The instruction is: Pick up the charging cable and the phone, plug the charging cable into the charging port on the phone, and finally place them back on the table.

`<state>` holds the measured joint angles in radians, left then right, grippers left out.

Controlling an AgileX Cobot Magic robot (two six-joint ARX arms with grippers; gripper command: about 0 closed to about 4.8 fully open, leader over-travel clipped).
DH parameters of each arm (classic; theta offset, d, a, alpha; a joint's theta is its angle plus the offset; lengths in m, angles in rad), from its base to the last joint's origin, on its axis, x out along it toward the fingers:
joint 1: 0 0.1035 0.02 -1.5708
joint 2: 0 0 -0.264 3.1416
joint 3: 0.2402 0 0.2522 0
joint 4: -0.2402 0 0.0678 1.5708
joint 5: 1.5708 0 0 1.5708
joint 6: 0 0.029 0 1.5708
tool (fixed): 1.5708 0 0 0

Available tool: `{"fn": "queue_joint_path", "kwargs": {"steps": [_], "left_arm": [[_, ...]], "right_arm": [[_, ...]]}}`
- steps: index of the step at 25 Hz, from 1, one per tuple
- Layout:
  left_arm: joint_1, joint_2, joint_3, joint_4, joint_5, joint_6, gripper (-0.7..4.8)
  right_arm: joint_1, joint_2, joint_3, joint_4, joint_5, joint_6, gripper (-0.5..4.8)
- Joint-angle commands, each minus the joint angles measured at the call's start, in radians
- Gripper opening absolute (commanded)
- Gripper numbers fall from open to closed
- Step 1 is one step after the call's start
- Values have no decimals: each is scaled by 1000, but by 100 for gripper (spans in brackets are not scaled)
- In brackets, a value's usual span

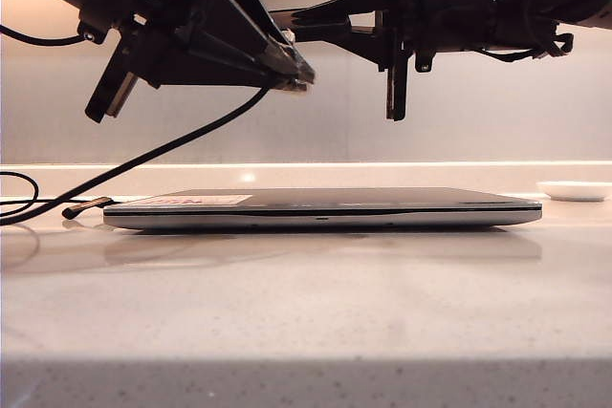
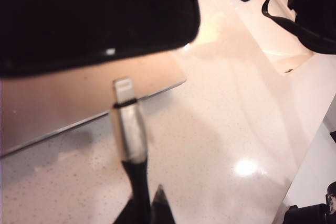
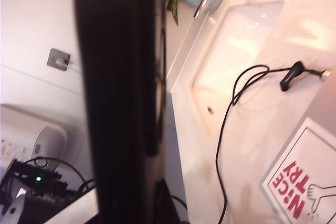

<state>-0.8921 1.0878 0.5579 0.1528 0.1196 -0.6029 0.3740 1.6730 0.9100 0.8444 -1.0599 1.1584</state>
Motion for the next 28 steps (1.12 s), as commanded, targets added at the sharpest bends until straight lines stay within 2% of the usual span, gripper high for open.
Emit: {"fn": "queue_joint_path", "kwargs": {"steps": [1,28], "left_arm": [[-2,-5,3,5,-2,3,-6],[-2,-5,3,21,-2,0,-6]], "right_arm": [[4,-10,4,20,-12,-6,-6],[10,-10,5,28,-12,0,-6]]}}
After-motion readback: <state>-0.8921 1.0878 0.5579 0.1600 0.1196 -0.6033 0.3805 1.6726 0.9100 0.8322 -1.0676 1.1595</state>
